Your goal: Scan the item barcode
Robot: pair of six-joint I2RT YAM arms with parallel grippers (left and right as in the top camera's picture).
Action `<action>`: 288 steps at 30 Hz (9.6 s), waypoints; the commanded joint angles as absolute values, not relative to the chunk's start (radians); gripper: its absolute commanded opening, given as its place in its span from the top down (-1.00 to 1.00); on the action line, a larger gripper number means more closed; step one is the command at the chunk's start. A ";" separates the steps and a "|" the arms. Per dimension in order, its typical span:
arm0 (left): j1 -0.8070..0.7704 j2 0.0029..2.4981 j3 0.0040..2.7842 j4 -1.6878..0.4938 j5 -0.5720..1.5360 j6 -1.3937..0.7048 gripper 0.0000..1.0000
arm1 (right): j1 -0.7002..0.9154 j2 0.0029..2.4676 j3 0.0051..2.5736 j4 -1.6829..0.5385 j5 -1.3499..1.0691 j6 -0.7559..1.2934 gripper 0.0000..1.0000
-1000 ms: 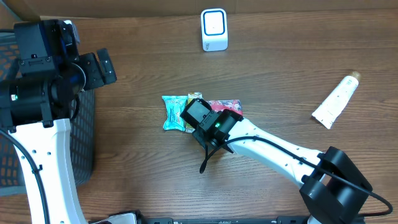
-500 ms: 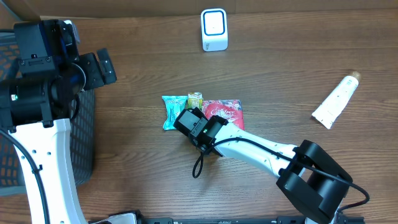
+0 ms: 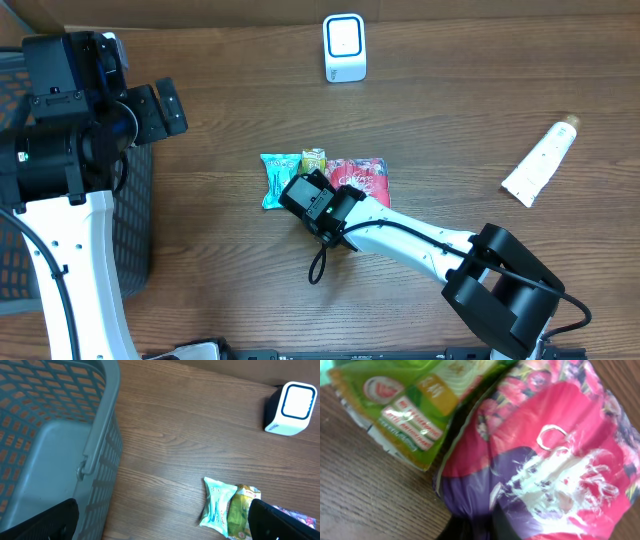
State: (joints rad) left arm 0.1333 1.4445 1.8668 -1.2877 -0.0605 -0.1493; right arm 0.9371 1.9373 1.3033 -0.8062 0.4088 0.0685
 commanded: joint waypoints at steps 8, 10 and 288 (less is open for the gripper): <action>0.136 1.446 1.869 -1.286 -0.055 -0.130 -0.99 | 0.863 1.876 1.383 -0.875 0.247 0.186 0.93; 0.136 1.446 1.869 -1.286 -0.055 -0.130 -0.99 | 0.823 1.834 1.427 -0.908 0.150 0.187 0.93; 0.136 1.446 1.869 -1.286 -0.055 -0.130 -0.99 | 0.522 2.360 1.837 0.337 0.824 -1.467 0.93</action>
